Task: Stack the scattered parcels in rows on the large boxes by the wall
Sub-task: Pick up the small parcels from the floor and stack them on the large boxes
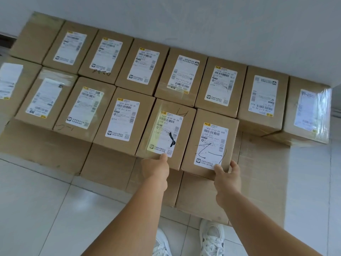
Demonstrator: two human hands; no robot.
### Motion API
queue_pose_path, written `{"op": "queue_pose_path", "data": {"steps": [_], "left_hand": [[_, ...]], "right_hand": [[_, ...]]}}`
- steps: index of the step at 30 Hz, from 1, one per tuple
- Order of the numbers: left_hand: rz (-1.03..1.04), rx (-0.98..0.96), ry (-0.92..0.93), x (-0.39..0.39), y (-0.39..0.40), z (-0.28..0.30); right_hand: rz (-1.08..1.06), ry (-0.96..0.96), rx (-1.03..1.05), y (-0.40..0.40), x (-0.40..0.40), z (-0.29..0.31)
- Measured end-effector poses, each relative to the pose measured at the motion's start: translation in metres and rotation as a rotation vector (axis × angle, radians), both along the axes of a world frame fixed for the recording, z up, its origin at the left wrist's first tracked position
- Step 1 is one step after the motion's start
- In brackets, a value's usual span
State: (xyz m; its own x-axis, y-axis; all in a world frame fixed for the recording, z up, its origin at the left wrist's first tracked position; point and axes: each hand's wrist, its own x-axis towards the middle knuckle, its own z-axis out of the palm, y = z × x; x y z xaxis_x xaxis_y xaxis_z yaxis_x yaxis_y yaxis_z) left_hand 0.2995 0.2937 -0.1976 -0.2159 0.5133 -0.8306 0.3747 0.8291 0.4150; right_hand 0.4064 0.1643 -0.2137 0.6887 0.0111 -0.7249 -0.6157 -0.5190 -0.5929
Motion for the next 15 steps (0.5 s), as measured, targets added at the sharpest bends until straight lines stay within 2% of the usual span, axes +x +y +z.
{"op": "queue_pose_path", "data": {"steps": [4,9,12,15], "left_hand": [[0.025,-0.011,-0.011,0.003,-0.002,-0.002],[-0.03,-0.001,0.042,0.009,-0.012,0.02],[-0.207,0.135,0.123,0.015,-0.023,0.05],[-0.523,0.353,0.13,0.018,-0.034,0.088]], "right_hand": [[0.05,-0.022,-0.038,0.002,0.002,0.003],[0.196,0.058,-0.084,0.002,0.014,0.022],[0.356,0.021,-0.142,0.003,0.023,0.049],[0.534,-0.124,-0.204,0.0,0.028,0.084]]}}
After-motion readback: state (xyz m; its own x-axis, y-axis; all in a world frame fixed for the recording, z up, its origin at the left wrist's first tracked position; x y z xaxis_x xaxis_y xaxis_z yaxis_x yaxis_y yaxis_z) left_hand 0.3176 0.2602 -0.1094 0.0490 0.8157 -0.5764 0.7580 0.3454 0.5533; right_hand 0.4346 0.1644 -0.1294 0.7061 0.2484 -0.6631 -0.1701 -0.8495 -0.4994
